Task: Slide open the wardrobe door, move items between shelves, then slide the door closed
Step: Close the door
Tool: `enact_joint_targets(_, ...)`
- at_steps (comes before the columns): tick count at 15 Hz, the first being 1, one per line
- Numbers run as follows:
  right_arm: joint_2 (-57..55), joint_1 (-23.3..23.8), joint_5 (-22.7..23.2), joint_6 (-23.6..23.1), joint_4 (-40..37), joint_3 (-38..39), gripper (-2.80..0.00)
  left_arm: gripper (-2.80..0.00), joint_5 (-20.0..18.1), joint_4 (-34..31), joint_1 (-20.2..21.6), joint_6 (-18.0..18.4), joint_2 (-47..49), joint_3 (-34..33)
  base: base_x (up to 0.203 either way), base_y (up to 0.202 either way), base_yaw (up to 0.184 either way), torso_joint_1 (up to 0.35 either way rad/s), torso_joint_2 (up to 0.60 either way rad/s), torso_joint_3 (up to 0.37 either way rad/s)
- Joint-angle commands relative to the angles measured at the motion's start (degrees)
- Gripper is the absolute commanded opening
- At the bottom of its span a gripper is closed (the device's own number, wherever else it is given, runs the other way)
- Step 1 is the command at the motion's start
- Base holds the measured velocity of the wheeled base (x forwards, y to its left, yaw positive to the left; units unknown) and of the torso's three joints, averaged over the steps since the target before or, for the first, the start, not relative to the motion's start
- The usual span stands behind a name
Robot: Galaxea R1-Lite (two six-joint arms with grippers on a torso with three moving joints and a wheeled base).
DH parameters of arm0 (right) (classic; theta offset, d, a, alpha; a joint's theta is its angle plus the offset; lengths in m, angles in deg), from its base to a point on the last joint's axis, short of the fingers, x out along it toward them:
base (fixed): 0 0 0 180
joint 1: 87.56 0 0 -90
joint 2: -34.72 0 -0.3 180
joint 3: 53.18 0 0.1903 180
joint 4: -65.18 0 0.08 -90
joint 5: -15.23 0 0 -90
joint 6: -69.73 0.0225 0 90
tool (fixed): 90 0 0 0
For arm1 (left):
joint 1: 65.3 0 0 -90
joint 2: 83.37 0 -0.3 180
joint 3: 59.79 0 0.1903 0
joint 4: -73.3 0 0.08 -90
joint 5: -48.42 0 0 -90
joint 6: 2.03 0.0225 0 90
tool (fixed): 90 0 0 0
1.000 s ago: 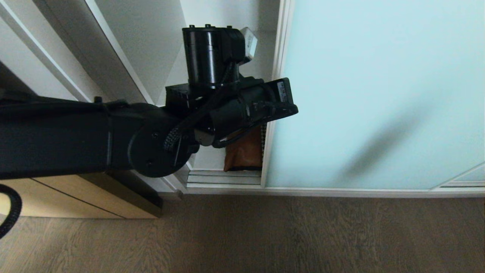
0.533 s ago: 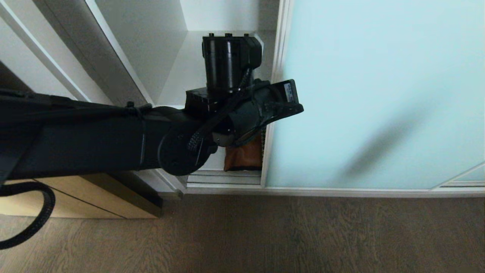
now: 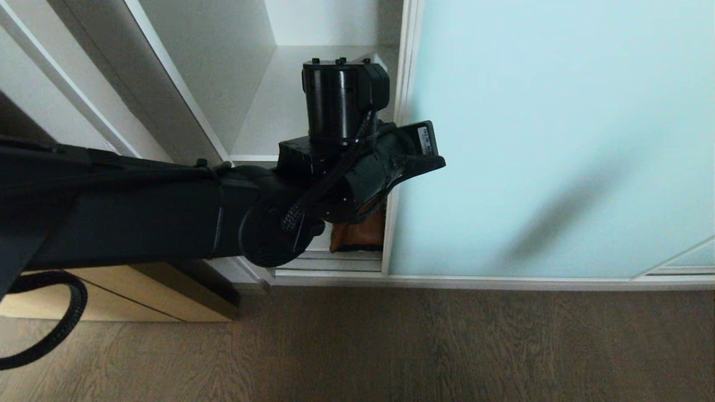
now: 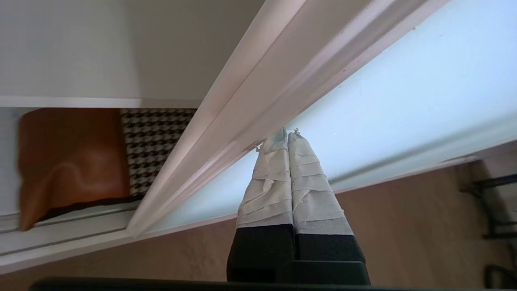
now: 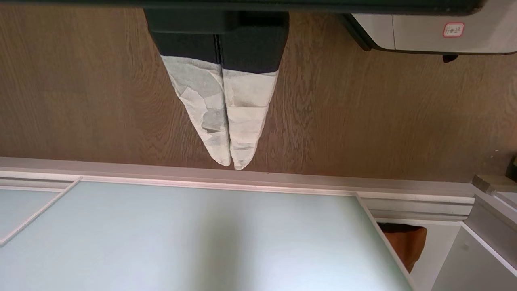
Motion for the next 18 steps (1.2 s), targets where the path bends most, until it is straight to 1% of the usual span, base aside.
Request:
enact_joint_targets(1, -0.1, 0.0, 0.0, 0.0, 0.0, 0.0, -2.8, -2.8, 0.7, 0.1, 0.0, -0.1, -3.0, -1.4, 0.0, 0.0, 0.0, 0.0, 0.0, 0.0)
enact_joint_targets(5, -0.1, -0.1, 0.0, 0.0, 0.0, 0.1, -2.8, -2.8, 1.3, 0.2, 0.0, 1.6, -9.4, -8.7, 0.0, 0.0, 0.0, 0.0, 0.0, 0.0)
enact_joint_targets(9, -0.1, 0.0, 0.0, 0.0, 0.0, 0.0, -2.8, -2.8, 2.6, 0.2, 0.9, 2.0, -13.5, -13.6, 0.0, 0.0, 0.0, 0.0, 0.0, 0.0)
enact_joint_targets(12, -0.1, 0.0, 0.0, 0.0, 0.0, 0.0, -2.8, -2.8, 2.8, 0.2, 3.3, 2.6, -16.6, -15.4, 0.0, 0.0, 0.0, 0.0, 0.0, 0.0)
enact_joint_targets(15, -0.1, 0.0, 0.0, 0.0, 0.0, 0.0, -2.8, -2.8, 4.0, 0.2, 7.1, 3.0, -17.8, -16.3, 0.0, 0.0, 0.0, 0.0, 0.0, 0.0)
enact_joint_targets(16, -0.1, -0.1, 0.0, 0.0, 0.0, 0.1, -2.8, -2.8, 3.9, 0.2, 7.4, 2.6, -19.3, -16.4, 0.0, 0.0, 0.0, 0.0, 0.0, 0.0)
enact_joint_targets(17, -0.1, -0.1, 0.0, 0.0, 0.0, 0.1, -2.8, -2.8, 3.2, -0.2, 7.4, 2.5, -21.4, -16.5, 0.0, 0.0, 0.0, 0.0, 0.0, 0.0)
enact_joint_targets(18, -0.1, 0.0, 0.0, 0.0, 0.0, 0.0, -2.8, -2.8, 1.3, -0.4, 7.1, 2.4, -23.0, -16.5, 0.0, 0.0, 0.0, 0.0, 0.0, 0.0)
